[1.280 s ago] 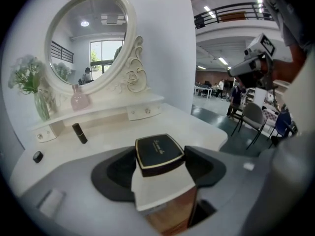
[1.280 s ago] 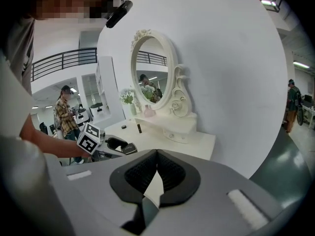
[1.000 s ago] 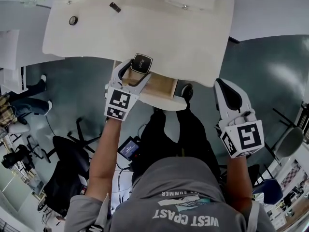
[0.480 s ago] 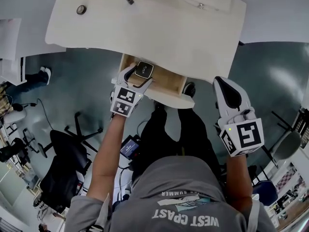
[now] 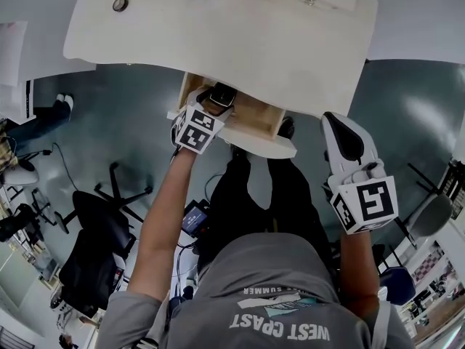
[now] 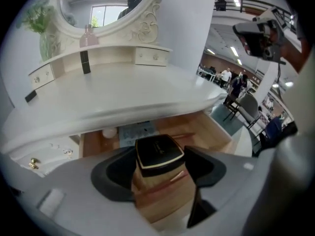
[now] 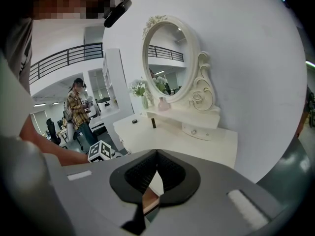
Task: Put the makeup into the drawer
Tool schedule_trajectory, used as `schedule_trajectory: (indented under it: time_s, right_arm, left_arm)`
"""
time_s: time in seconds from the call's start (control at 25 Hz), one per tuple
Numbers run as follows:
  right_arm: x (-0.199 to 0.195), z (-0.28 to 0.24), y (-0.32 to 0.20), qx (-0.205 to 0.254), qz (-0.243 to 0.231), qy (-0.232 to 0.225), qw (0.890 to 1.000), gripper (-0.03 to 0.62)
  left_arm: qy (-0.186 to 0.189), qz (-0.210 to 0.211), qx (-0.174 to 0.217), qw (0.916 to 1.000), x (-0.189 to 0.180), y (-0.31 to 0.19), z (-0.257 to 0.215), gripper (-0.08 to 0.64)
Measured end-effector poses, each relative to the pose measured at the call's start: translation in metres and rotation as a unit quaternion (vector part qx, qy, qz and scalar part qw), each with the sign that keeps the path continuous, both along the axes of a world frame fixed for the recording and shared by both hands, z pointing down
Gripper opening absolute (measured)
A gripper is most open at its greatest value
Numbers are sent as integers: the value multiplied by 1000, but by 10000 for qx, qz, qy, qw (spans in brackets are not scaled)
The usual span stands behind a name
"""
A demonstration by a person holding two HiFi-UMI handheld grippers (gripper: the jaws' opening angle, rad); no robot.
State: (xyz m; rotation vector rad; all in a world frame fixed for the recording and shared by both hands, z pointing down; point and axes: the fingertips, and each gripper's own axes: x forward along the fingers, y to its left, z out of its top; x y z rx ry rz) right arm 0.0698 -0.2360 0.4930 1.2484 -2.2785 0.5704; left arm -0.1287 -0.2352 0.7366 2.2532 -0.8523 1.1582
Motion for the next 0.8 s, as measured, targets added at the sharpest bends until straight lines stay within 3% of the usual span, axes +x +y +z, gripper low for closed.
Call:
schedule_trajectory:
  time_s: [0.2,0.48,0.8]
  right_arm:
    - [4,1,1,0,53,3,10000,3]
    - [9,1,5,1,136,-3,9999,3]
    - [17,-12,7,82,190,-5,9998,3]
  left_arm:
    - [-312,331,-377,9983,6,2,15,307]
    - [-929,761,-789,9896,9,9,35,308]
    - [-1103,798,-634,9887,11,4,33,313]
